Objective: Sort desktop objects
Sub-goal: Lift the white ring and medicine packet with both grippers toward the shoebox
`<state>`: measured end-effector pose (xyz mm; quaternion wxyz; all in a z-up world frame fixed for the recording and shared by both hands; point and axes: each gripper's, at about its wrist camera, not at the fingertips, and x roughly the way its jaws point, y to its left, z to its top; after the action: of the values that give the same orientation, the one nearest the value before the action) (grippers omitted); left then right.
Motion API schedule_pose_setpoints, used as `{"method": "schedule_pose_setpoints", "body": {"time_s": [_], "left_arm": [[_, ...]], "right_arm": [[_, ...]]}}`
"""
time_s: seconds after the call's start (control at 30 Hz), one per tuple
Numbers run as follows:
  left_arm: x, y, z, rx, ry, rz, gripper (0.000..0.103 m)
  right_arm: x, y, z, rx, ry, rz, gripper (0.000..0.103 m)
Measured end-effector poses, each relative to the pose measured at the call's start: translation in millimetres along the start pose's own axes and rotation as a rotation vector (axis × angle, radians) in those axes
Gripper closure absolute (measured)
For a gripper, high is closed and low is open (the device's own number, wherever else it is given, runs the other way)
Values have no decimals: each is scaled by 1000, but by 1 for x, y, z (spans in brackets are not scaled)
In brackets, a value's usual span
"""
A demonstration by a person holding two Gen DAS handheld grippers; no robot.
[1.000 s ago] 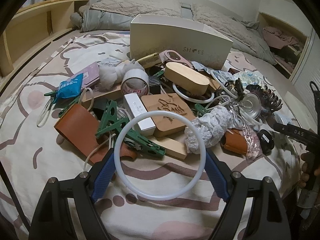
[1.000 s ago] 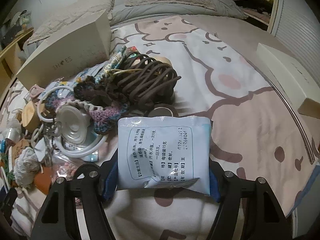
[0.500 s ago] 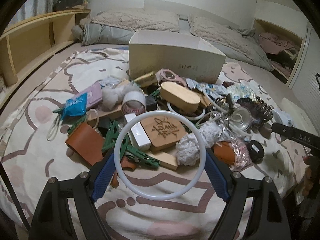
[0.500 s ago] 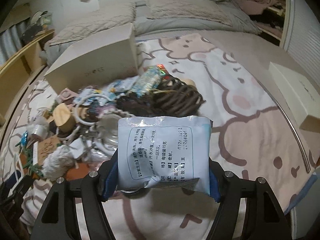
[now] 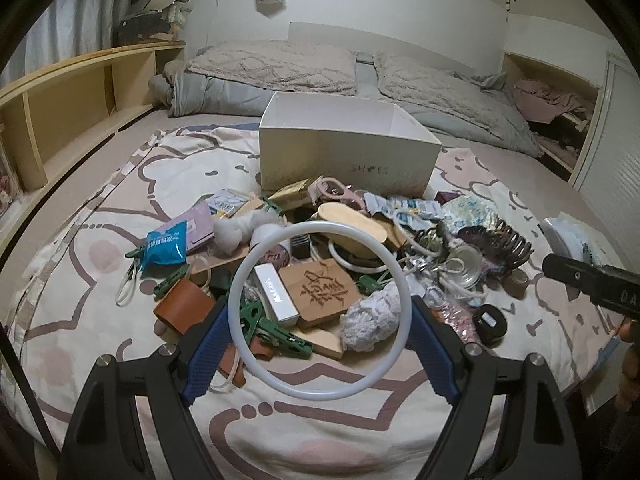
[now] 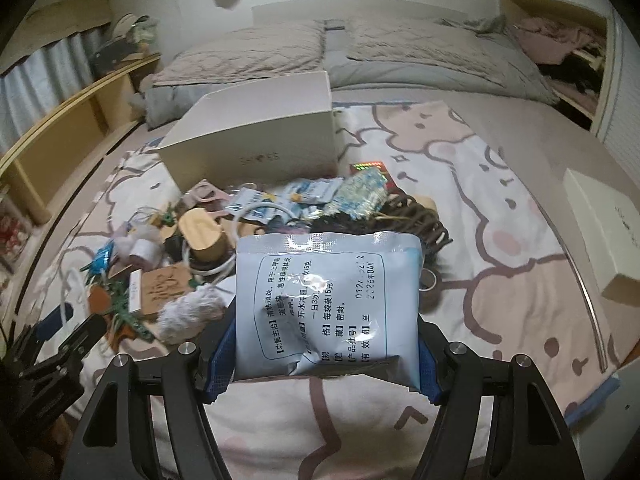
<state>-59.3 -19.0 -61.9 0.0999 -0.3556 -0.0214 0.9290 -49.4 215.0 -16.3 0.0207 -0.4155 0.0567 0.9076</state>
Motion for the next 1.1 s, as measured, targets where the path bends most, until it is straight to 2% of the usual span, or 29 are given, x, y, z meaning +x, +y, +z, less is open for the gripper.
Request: {"method": "schedule_pose_setpoints", "body": {"time_s": [0.57,0.93,1.1], "left_arm": [[-24,-14,56,16,-8,-5,18],[-28,-25,106,52,16,9,18],[-26,-28,129,73,21,34,18]], "right_arm": [[-44,25,41,-122,23,54,31],[-47,39,78,-96,73,116,31],[-45,41,100,-88,63,115,31]]}}
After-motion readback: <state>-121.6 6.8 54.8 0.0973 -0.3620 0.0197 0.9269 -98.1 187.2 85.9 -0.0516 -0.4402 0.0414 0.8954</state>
